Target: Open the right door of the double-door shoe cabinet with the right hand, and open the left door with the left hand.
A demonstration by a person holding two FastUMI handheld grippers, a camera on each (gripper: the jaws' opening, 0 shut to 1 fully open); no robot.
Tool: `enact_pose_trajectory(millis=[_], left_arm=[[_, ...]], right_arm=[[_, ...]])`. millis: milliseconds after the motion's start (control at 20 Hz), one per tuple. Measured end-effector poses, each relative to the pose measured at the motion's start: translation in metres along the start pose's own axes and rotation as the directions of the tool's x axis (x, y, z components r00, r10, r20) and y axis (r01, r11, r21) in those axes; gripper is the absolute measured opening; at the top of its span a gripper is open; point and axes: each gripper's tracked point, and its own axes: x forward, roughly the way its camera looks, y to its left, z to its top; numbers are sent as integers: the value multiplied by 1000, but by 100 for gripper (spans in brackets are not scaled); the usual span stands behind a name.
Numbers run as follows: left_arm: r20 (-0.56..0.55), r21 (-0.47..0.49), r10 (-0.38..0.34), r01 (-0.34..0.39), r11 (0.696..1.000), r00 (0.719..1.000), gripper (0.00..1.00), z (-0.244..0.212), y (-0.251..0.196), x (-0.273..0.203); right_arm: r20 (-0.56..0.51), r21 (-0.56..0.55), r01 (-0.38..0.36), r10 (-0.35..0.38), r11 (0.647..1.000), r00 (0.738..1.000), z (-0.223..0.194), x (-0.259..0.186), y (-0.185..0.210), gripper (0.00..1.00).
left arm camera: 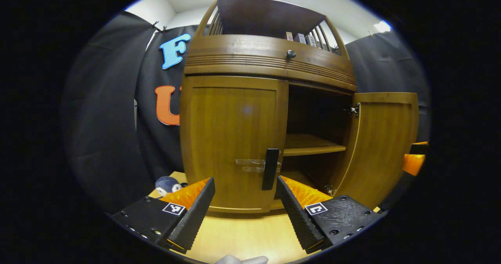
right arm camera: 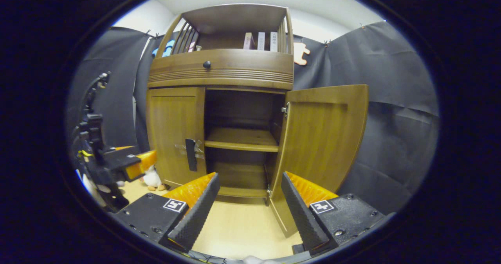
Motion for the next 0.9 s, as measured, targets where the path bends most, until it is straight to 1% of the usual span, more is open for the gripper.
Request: enact_pose_trajectory(millis=[150, 300, 450, 550, 600, 650, 700, 750, 800, 900], left_arm=[[4, 25, -18, 18, 1000, 1000, 95, -16, -20, 44], [35, 73, -15, 12, 997, 999, 95, -19, -31, 82], [38, 56, -30, 27, 998, 999, 95, -22, -44, 108], [48, 65, -24, 21, 998, 999, 95, -23, -47, 119], [58, 73, -25, 21, 997, 998, 84, -20, -49, 124], [65, 84, -18, 12, 996, 998, 92, -19, -49, 129], [63, 93, -16, 10, 996, 998, 89, -20, -49, 135], [66, 94, -11, 5, 996, 998, 70, -21, -48, 137], [53, 85, -19, 14, 996, 998, 67, -24, -49, 139], [42, 67, -10, 7, 998, 999, 57, -27, -46, 142]], right_arm=[[-13, -24, 2, -2, 1000, 1000, 1, 2, -4, 100], [-22, -53, 9, -10, 999, 1000, 0, 1, -12, 100], [-41, -71, 14, -17, 997, 999, -4, 0, -20, 100], [-53, -73, 24, -27, 997, 998, -8, -1, -28, 100], [-60, -69, 27, -31, 997, 998, -11, -2, -32, 100], [-64, -65, 29, -33, 997, 997, -13, -2, -35, 100], [-70, -62, 31, -36, 998, 997, -16, -4, -38, 100], [-75, -61, 32, -37, 998, 997, -19, -2, -43, 100], [-79, -61, 30, -35, 998, 996, -19, -3, -41, 100], [-85, -58, 19, -24, 998, 996, -19, -3, -40, 100]])
